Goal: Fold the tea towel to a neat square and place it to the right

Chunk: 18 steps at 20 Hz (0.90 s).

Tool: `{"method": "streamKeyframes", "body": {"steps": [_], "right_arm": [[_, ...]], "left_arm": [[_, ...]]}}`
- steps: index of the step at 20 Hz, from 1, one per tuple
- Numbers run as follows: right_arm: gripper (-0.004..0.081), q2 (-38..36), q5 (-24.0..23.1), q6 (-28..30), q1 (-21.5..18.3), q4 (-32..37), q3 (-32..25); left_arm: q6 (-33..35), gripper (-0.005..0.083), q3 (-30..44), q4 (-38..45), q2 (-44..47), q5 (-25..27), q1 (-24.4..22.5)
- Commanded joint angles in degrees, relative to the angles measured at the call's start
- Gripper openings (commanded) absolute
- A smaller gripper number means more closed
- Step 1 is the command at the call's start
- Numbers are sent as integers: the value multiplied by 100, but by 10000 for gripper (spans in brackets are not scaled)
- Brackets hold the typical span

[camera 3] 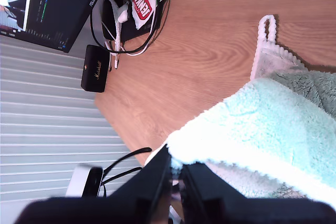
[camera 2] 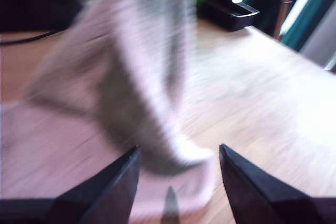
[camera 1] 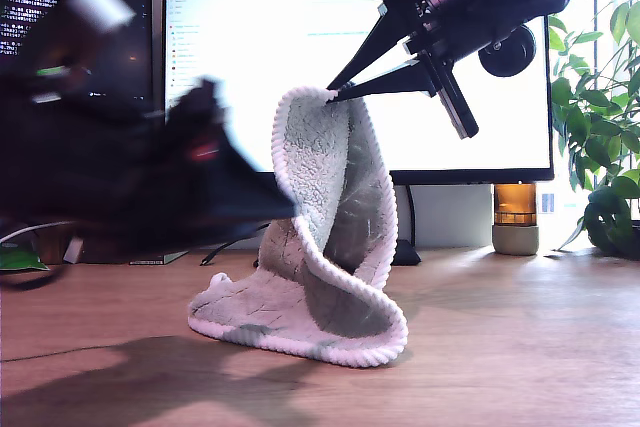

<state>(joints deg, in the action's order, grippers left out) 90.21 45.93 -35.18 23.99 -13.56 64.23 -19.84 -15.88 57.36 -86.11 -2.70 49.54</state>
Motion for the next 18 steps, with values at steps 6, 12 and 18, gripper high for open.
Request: {"method": "streamKeyframes", "body": {"steps": [6,12,18], "right_arm": [[-11,-17,-2,74,-96,46,52],[-11,-17,0,79,-129,46,52],[-11,-17,0,168,-131,48,52]], "left_arm": [[-479,433,-240,295,-859,962,400],[-748,433,-914,361,-1486,1139,680],[-1187,427,-1268,-339,-1556,1609,745]]}}
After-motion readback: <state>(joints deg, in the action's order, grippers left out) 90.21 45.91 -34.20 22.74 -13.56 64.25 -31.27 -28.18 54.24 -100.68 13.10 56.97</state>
